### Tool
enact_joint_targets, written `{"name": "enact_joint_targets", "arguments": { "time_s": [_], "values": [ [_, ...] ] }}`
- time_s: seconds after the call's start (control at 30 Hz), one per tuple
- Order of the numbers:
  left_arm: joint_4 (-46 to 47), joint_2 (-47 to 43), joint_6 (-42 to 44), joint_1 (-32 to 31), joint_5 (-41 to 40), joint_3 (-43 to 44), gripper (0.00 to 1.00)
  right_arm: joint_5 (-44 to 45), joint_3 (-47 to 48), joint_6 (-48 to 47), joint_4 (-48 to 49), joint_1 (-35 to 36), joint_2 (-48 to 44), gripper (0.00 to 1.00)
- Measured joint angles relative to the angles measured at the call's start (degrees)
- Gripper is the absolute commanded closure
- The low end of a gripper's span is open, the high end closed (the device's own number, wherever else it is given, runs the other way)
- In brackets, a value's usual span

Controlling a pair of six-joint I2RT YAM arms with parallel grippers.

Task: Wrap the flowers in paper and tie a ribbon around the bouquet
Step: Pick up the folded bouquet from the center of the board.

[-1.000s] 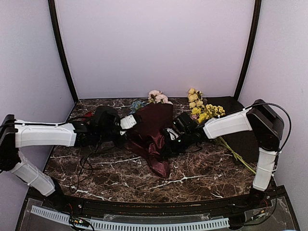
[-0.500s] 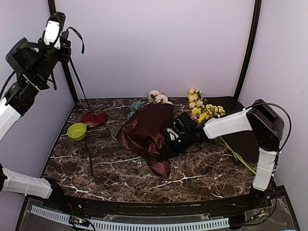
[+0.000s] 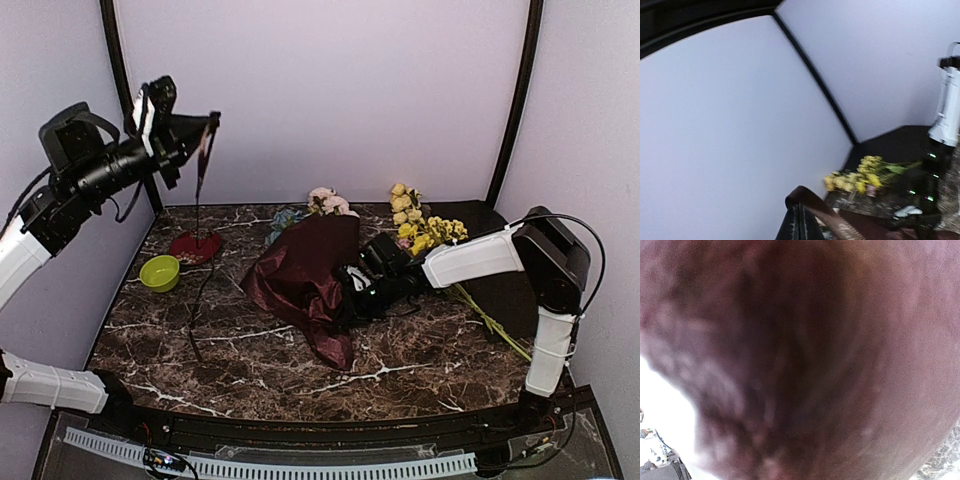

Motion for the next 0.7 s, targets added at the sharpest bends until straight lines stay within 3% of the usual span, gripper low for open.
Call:
{"name": "enact_joint_targets", "arguments": {
  "time_s": [0.17,0.3,0.5,0.7],
  "values": [
    [-7.85,1.01,0.76,-7.65,19.54,-12.74,1.00,-0.07,0.39,0.07,-0.50,0.00,0.02,1.00],
    [-14.64,11.80,3.08,-15.69,29.05,-15.26,1.00,-0.09,1.55,-0.02,-1.99,0.02,0.13,1.00],
    [-19.58,31.61,6.27,-27.65,28.20,-13.03,1.00,-0.44,3.58,-0.04,-3.93,0.11,0.72,1.00],
    [-20.57,45.62,8.55,-32.44,18.25,-7.23,1.00,-0.55,4.44,0.00,-4.87,0.11,0.72,1.00]
  ]
}}
